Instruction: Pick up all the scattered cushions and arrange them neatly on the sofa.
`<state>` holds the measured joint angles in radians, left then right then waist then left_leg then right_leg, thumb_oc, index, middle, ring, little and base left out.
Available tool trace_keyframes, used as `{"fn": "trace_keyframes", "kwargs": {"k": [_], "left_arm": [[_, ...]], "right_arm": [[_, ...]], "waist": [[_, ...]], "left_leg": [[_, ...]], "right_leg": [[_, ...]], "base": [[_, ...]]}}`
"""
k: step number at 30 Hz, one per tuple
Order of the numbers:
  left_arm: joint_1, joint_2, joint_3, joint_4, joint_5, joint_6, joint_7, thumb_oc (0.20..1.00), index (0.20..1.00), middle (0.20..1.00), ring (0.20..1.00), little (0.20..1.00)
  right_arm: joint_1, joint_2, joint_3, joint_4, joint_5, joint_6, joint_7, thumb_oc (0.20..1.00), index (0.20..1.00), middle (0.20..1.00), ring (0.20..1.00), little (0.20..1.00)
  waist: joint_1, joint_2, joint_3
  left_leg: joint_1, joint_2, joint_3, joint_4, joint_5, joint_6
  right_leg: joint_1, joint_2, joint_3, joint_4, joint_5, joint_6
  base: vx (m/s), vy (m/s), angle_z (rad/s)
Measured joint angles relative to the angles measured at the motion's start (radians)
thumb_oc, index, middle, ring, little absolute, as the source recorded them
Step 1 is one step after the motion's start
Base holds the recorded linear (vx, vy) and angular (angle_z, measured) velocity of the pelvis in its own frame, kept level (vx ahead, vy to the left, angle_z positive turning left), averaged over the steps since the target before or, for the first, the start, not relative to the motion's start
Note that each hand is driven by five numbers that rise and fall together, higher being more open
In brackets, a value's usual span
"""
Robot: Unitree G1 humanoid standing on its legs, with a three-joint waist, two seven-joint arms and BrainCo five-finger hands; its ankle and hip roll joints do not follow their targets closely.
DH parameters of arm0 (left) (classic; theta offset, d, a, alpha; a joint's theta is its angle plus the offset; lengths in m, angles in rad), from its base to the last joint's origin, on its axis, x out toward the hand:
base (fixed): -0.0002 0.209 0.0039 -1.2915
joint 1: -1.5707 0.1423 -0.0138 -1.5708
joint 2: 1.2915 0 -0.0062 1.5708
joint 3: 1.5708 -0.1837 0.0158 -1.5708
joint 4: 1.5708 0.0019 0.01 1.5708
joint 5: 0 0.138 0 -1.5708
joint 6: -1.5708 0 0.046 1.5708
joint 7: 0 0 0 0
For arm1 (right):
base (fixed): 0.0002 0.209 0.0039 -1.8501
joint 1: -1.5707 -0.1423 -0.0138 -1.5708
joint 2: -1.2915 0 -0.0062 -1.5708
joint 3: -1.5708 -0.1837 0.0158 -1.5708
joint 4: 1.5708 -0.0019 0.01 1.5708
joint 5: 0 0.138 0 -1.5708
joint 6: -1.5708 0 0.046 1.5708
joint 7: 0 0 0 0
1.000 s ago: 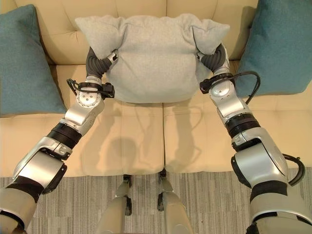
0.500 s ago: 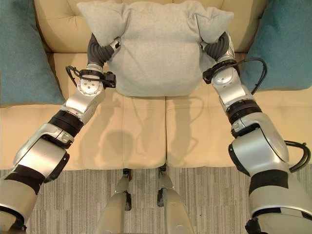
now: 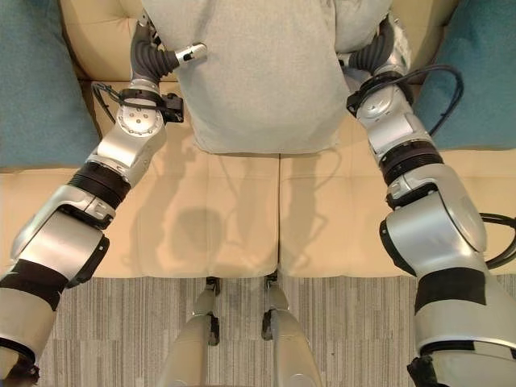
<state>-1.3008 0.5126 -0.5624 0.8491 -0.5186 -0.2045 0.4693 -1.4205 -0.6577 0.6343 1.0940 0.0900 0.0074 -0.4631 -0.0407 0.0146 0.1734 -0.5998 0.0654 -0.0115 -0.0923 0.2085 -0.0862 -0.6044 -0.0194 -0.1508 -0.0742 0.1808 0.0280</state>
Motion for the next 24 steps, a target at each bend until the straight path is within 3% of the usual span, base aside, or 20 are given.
{"fn": "trace_keyframes", "kwargs": {"k": [5, 9, 11, 12, 13, 14, 15, 16, 17, 19, 20, 23, 24], "left_arm": [[-0.031, 0.058, 0.057, 0.000, 0.023, 0.000, 0.068, 1.000, 1.000, 1.000, 1.000, 1.000], [-0.031, 0.148, 0.078, -0.054, 0.030, 0.000, 0.083, 1.000, 1.000, 1.000, 1.000, 1.000], [0.071, 0.251, 0.122, -0.221, 0.039, -0.018, 0.083, 1.000, 1.000, 1.000, 1.000, 1.000], [0.216, 0.303, 0.193, -0.338, 0.045, -0.030, 0.057, 1.000, 1.000, 1.000, 1.000, 1.000], [0.476, 0.348, 0.315, -0.486, 0.062, -0.045, 0.041, 1.000, 1.000, 1.000, 1.000, 1.000], [0.615, 0.355, 0.356, -0.527, 0.062, -0.043, 0.031, 1.000, 1.000, 1.000, 1.000, 1.000], [1.059, 0.292, 0.492, -0.668, 0.058, -0.044, -0.049, 1.000, 1.000, 1.000, 1.000, 1.000], [1.270, 0.239, 0.492, -0.672, 0.057, -0.018, -0.101, 1.000, 1.000, 1.000, 1.000, 1.000], [1.462, 0.161, 0.523, -0.704, 0.059, -0.011, -0.169, 1.000, 1.000, 1.000, 1.000, 1.000], [1.555, 0.060, 0.512, -0.614, 0.063, 0.000, -0.246, 1.000, 1.000, 1.000, 1.000, 1.000], [1.499, -0.015, 0.460, -0.351, 0.071, 0.027, -0.320, 1.000, 1.000, 1.000, 1.000, 1.000], [1.461, -0.093, 0.456, -0.168, 0.083, 0.056, -0.372, 1.000, 1.000, 1.000, 1.000, 1.000], [1.413, -0.138, 0.480, -0.035, 0.102, 0.066, -0.385, 1.000, 1.000, 1.000, 1.000, 1.000]], "right_arm": [[-0.015, -0.016, 0.007, 0.003, -0.017, 0.021, -0.046, 1.000, 1.000, 1.000, 1.000, 1.000], [-0.033, -0.105, -0.003, -0.039, -0.014, 0.018, -0.049, 1.000, 1.000, 1.000, 1.000, 1.000], [0.011, -0.230, -0.036, -0.141, -0.011, 0.008, -0.053, 1.000, 1.000, 1.000, 1.000, 1.000], [0.130, -0.286, -0.136, -0.290, 0.004, -0.020, -0.049, 1.000, 1.000, 1.000, 1.000, 1.000], [0.367, -0.380, -0.245, -0.461, 0.004, -0.035, -0.048, 1.000, 1.000, 1.000, 1.000, 1.000], [0.502, -0.407, -0.292, -0.508, 0.004, -0.034, -0.037, 1.000, 1.000, 1.000, 1.000, 1.000], [1.011, -0.344, -0.559, -0.751, 0.026, -0.065, 0.034, 1.000, 1.000, 1.000, 1.000, 1.000], [1.226, -0.269, -0.596, -0.736, 0.046, -0.064, 0.091, 1.000, 1.000, 1.000, 1.000, 1.000], [1.430, -0.111, -0.667, -0.759, 0.053, -0.063, 0.146, 1.000, 1.000, 1.000, 1.000, 1.000], [1.549, 0.013, -0.661, -0.701, 0.040, -0.078, 0.220, 1.000, 1.000, 1.000, 1.000, 1.000], [1.523, 0.033, -0.595, -0.535, 0.030, -0.070, 0.288, 1.000, 1.000, 1.000, 1.000, 1.000], [1.459, 0.084, -0.588, -0.377, -0.001, -0.098, 0.328, 1.000, 1.000, 1.000, 1.000, 1.000], [1.430, 0.108, -0.581, -0.282, -0.009, -0.089, 0.338, 1.000, 1.000, 1.000, 1.000, 1.000]], "waist": [[0.001, 0.002, 0.001], [0.000, 0.003, 0.000], [0.001, 0.003, 0.001], [-0.001, 0.004, 0.000], [-0.007, 0.004, 0.000], [-0.008, 0.004, 0.000], [-0.010, 0.002, -0.003], [-0.001, 0.002, -0.004], [-0.003, 0.002, -0.005], [-0.010, 0.004, -0.010], [-0.017, 0.027, -0.052], [-0.030, 0.021, -0.076], [-0.031, 0.014, -0.080]], "left_leg": [[0.029, -0.002, 0.000, 0.000, 0.000, 0.000], [0.036, -0.002, -0.002, 0.000, 0.000, 0.000], [0.048, -0.006, -0.002, 0.000, 0.000, 0.000], [0.078, -0.012, -0.001, 0.000, -0.002, -0.003], [0.121, -0.017, 0.001, 0.000, -0.007, -0.009], [0.144, -0.018, 0.001, 0.000, -0.012, -0.015], [0.204, -0.017, 0.005, 0.000, -0.032, -0.020], [0.238, -0.015, 0.010, 0.000, -0.054, -0.010], [0.273, -0.012, 0.011, 0.000, -0.064, -0.014], [0.344, -0.017, 0.014, -0.001, -0.076, -0.014], [0.374, -0.012, 0.022, -0.002, -0.117, -0.010], [0.382, -0.011, 0.033, -0.006, -0.124, -0.006], [0.400, -0.011, 0.036, -0.006, -0.124, -0.006]], "right_leg": [[0.030, -0.001, -0.001, -0.003, -0.001, 0.001], [0.041, -0.002, -0.004, -0.003, -0.001, 0.001], [0.056, -0.005, -0.004, -0.004, -0.003, 0.004], [0.087, -0.011, -0.004, -0.004, -0.013, 0.016], [0.133, -0.016, -0.004, -0.004, -0.032, 0.025], [0.158, -0.017, -0.005, -0.001, -0.042, 0.026], [0.218, -0.017, -0.004, 0.007, -0.066, 0.021], [0.249, -0.015, -0.004, 0.003, -0.079, 0.018], [0.284, -0.013, -0.004, 0.003, -0.086, 0.022], [0.364, -0.019, -0.005, -0.013, -0.092, 0.021], [0.392, -0.014, -0.004, -0.015, -0.106, 0.032], [0.396, -0.017, -0.001, -0.015, -0.100, 0.037], [0.412, -0.017, 0.000, -0.016, -0.100, 0.036]], "base": [[0.01, 0.003, 0.00], [0.01, 0.006, 0.02], [0.02, 0.011, 0.06], [0.04, 0.019, 0.09], [0.06, 0.011, 0.14], [0.08, 0.017, 0.17], [0.12, 0.018, 0.05], [0.14, 0.034, -0.03], [0.12, 0.022, -0.02], [0.06, 0.019, 0.01], [0.03, 0.018, -0.08], [0.00, 0.017, -0.10], [0.00, 0.023, -0.04]]}}
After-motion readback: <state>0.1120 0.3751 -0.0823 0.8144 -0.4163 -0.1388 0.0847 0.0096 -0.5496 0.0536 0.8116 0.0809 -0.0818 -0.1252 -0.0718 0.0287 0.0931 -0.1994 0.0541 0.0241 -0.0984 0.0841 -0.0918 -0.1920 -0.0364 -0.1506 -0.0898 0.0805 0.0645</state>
